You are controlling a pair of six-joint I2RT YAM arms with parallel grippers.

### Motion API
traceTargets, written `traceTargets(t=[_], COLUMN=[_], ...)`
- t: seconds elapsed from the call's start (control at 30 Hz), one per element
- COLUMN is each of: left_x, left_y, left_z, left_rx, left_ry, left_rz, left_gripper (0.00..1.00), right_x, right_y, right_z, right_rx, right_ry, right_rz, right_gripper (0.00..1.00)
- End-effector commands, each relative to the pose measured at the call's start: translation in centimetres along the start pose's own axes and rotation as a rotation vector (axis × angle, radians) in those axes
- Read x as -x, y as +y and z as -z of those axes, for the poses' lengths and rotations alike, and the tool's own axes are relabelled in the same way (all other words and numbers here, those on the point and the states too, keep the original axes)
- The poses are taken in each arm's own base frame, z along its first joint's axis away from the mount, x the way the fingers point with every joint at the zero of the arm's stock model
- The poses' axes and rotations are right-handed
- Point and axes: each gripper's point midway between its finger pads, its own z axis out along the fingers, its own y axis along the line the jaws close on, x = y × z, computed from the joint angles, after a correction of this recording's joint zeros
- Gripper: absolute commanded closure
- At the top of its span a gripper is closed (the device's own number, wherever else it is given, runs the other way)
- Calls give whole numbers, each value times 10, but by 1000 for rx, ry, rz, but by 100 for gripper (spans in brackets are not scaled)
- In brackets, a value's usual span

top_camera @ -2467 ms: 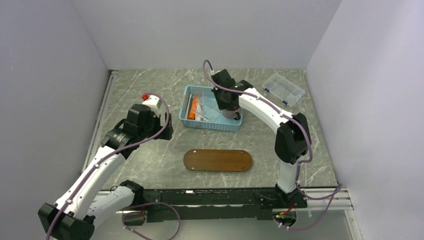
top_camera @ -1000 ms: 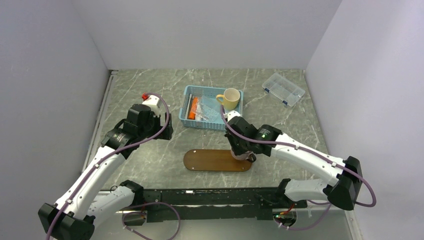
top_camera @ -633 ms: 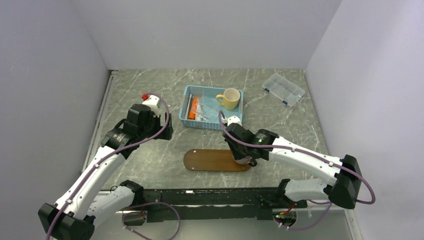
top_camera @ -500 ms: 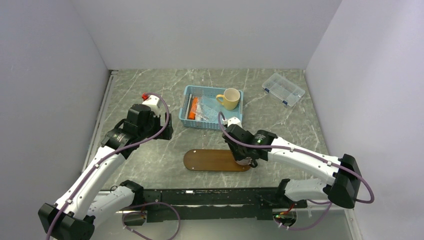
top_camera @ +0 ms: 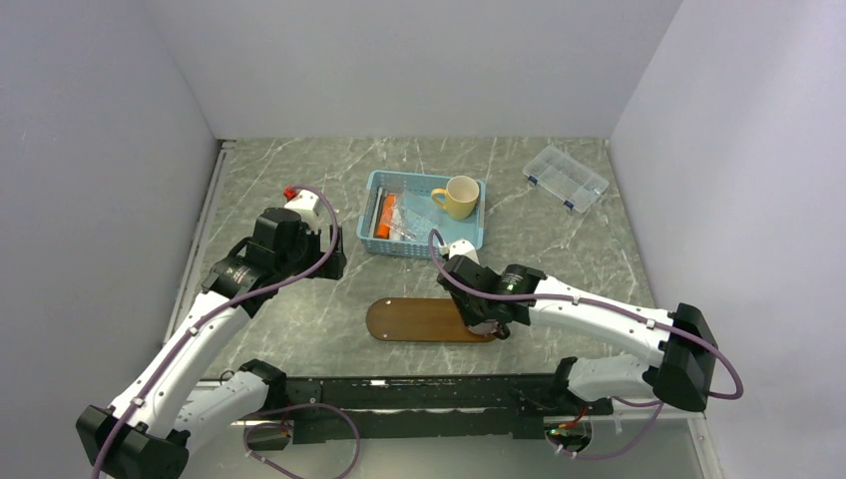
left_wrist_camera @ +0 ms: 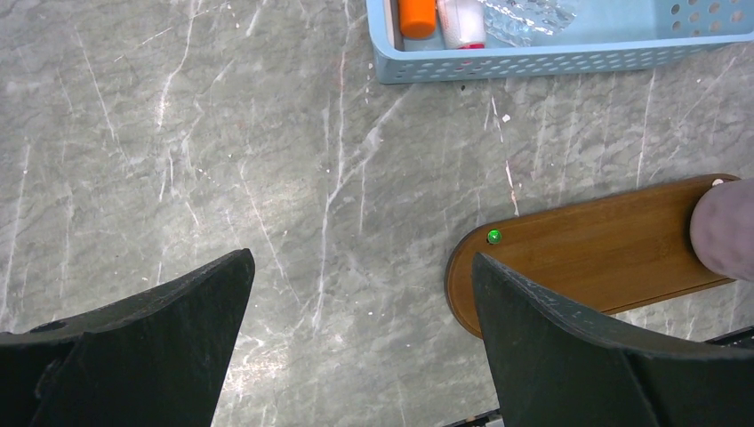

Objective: Prepare toiletry sets of a toothbrush and toothpaste on the tray

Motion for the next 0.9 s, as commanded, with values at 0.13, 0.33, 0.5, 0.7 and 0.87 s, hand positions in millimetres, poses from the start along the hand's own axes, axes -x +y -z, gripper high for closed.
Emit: traceTargets(t=[0.13,0.33,0.5,0.7,0.87], left_x=[5,5,5,5,5], left_y=[-1,-1,0,0,0], left_z=[0,0,0,-1,-1], left_rx=[-10,-10,-9,-8,-6], left_ry=[-21,-22,-22,-21,-19], left_rz=[-13,-14,-14,-14,-15], left_gripper=[1,1,1,1,1], right_x=[13,10,5,0,0], right_y=[4,3,2,0,3], right_z=[2,2,1,1,-1], right_rx=[-10,-20,-24,-27,-18], right_ry=[-60,-57,-49,-48,-53], right_rz=[-19,-24,-31,-42,-49], right_gripper=[100,100,100,100,100])
